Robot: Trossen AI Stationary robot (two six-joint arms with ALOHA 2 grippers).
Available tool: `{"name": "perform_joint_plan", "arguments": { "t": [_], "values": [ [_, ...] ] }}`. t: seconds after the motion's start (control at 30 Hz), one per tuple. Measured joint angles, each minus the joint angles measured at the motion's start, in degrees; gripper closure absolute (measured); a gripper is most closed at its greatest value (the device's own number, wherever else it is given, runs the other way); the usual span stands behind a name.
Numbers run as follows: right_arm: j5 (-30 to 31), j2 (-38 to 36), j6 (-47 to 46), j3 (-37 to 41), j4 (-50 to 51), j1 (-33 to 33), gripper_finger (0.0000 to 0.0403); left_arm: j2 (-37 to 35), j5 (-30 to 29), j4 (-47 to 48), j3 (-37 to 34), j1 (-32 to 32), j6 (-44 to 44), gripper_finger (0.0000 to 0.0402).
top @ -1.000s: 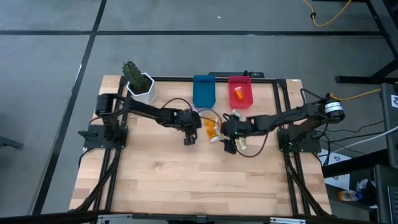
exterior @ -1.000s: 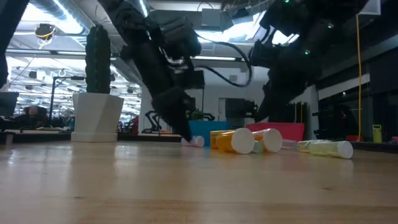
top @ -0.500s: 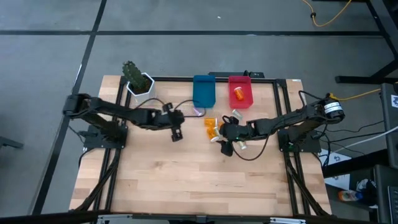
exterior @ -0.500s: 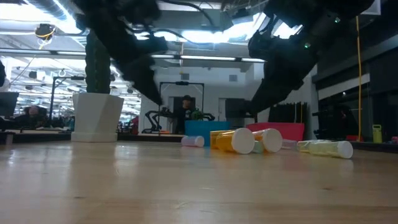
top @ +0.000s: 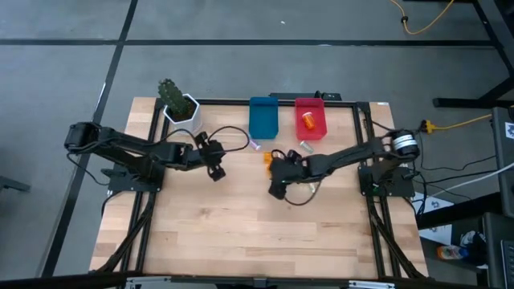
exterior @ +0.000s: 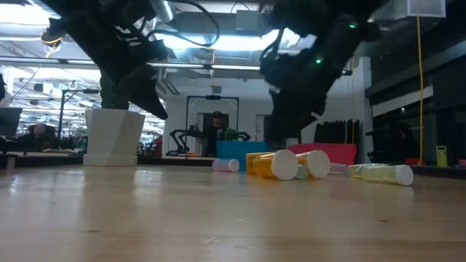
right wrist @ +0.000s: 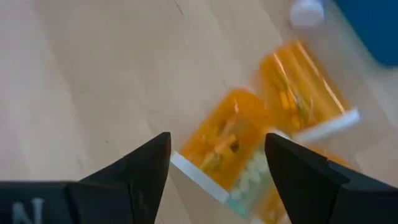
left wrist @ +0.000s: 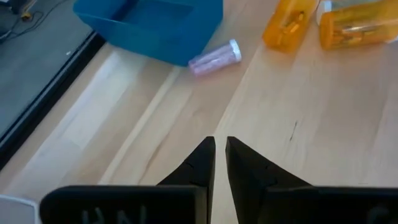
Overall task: Pick and place medicine bottles into bin by pill shape (circle, oval)
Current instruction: Put the large orange pill bottle into the red bin
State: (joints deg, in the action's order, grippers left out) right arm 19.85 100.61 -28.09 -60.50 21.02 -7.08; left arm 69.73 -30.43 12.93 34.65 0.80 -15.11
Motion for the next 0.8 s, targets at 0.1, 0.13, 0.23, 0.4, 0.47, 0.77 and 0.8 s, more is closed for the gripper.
{"name": "perform_joint_plan", "arguments": {
  "t": [0.1,0.13,0.23,0.4,0.47,0.77,0.8],
  "values": [
    [-0.2,4.2,-2.4,-6.4,8.0,0.9,0.0141,0.1,0.0,-0.2,0.0,0.2,-0.8,0.0367],
    [-0.4,5.3,-2.8,-8.3,11.4,1.3,0.0141,0.1,0.0,-0.4,0.0,0.2,-0.9,0.0367],
    [-0.7,8.6,-2.8,-12.7,16.5,2.5,0.0141,0.1,0.0,-0.2,0.0,0.5,-1.0,0.0367],
    [-8.7,11.9,-0.3,-14.1,16.4,4.1,0.0141,0.1,0.0,-0.1,0.0,0.5,-1.0,0.0367],
    [-9.5,13.0,0.1,-14.1,16.3,4.5,0.0141,0.1,0.0,0.0,0.0,0.5,-1.0,0.0367],
    [-9.4,13.7,9.3,-14.1,16.5,4.5,0.0147,0.1,0.0,-0.1,0.0,0.5,-1.0,0.0367],
    [-9.5,13.7,9.4,-14.1,16.5,4.4,0.0151,0.1,0.0,0.0,0.0,0.5,-1.0,0.0367]
  ]
}}
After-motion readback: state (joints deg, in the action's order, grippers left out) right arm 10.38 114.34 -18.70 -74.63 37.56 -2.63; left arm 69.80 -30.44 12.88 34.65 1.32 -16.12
